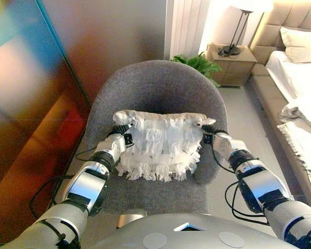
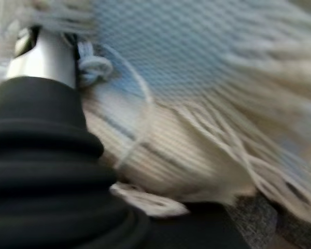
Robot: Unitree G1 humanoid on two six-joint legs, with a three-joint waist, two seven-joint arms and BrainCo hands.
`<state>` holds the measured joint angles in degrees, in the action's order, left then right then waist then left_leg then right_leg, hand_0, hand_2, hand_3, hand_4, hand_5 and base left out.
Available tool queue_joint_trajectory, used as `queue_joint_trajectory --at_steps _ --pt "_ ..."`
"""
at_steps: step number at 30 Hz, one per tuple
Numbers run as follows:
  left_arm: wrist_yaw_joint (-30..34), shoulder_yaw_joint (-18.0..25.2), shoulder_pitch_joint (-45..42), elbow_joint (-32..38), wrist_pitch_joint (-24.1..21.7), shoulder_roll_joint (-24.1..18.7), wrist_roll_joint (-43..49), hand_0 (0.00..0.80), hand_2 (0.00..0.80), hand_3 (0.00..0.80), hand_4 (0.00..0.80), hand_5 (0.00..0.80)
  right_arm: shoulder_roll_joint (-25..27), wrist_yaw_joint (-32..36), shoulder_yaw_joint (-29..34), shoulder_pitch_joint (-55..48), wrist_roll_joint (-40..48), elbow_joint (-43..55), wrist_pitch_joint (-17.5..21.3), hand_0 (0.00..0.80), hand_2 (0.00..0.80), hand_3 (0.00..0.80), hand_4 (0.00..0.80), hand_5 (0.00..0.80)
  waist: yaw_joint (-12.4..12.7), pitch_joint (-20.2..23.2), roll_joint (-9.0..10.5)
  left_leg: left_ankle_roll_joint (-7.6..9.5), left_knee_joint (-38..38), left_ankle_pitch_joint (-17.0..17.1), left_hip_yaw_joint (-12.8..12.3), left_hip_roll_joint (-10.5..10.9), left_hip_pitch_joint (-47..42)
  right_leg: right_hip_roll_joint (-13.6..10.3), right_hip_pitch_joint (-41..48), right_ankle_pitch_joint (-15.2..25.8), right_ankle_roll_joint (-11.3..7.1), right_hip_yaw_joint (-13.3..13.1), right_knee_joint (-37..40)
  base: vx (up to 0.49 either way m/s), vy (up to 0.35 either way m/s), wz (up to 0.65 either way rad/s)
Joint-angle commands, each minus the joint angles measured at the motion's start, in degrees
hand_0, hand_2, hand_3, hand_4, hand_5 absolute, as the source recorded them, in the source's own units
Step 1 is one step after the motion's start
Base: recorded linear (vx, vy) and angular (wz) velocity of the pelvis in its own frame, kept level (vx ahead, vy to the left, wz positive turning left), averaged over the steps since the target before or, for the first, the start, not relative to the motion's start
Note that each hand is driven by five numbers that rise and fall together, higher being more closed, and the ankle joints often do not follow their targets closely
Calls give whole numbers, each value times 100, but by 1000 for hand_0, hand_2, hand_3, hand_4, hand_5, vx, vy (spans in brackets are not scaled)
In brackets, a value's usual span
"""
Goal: Pick up the cushion and take it to the sofa
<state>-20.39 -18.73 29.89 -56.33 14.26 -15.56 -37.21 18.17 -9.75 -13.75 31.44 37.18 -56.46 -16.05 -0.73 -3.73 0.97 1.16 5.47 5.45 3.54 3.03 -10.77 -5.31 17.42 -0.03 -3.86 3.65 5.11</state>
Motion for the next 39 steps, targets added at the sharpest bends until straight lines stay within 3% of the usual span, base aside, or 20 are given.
queue_joint_trajectory --at_steps 1,11,14,17,22,24,28,30,34,39 --pt "-6 210 -28 55 -434 -211 124 0 0 0 0 0 720 -3 398 207 -101 97 441 0 0 0 0 0 109 202 -146 -69 -47 -703 -238 -72 -524 -9 -265 353 -169 10 -11 103 0 0" --pt "44 1045 -746 1593 -1078 -1376 694 0 0 0 0 0 1959 -72 1172 -480 -330 1904 777 0 0 0 0 0 126 163 -129 -51 -47 -702 -158 -63 -479 3 -289 306 -134 129 -11 1 0 0" --pt "-62 1413 -880 1817 -1515 -1602 691 0 0 0 0 0 2150 -117 1411 -518 -564 2319 992 0 0 0 0 0 139 133 -114 -58 -47 -708 -143 -67 -458 20 -296 257 -110 157 -11 -69 -19 0" --pt "-152 1662 -1148 2203 -1699 -1634 958 0 0 0 0 0 2111 -94 1553 -842 -927 2906 1015 0 0 0 0 0 155 128 -97 -51 -47 -712 -127 -76 -421 23 -319 220 -95 168 -11 -96 -32 1" --pt "381 2365 -2413 3250 -1851 -1333 1086 0 0 0 0 0 1665 453 2174 -2435 -1676 4132 1208 0 0 0 0 0 174 110 -52 -11 -47 -700 -150 -103 -309 56 -400 163 -38 190 -11 -155 -56 2" --pt "830 2418 -3041 3428 -1608 -1103 1249 0 0 0 0 0 1295 640 2324 -3013 -1792 4339 948 0 0 0 0 0 161 68 -20 9 -47 -679 -175 -113 -250 91 -442 171 -12 203 -12 -196 -87 2" --pt "1097 2272 -3714 2821 -1225 -684 1116 0 0 0 0 0 762 460 2142 -3709 -1882 3725 548 0 0 0 0 0 138 -44 11 27 -47 -680 -183 -111 -191 147 -494 150 12 224 -40 -188 -82 4" --pt "914 2110 -3949 2454 -1044 -564 1187 0 0 0 0 0 529 261 1913 -4037 -1718 3162 394 0 0 0 0 0 125 -79 51 24 -47 -657 -200 -112 -140 169 -540 173 18 218 -35 -191 -105 6" --pt "769 2003 -3642 975 -999 -316 1081 0 0 0 0 0 154 367 1624 -3832 -1502 1253 738 0 0 0 0 0 126 -134 100 21 -47 -639 -209 -119 -74 197 -591 212 48 207 -13 -150 -102 2" --pt "780 1653 -3167 -733 -780 42 1119 0 0 0 0 0 -247 603 1269 -3525 -1460 -680 567 0 0 0 0 0 97 -131 131 8 -47 -603 -232 -142 40 237 -710 241 87 119 -11 -151 -85 -2"
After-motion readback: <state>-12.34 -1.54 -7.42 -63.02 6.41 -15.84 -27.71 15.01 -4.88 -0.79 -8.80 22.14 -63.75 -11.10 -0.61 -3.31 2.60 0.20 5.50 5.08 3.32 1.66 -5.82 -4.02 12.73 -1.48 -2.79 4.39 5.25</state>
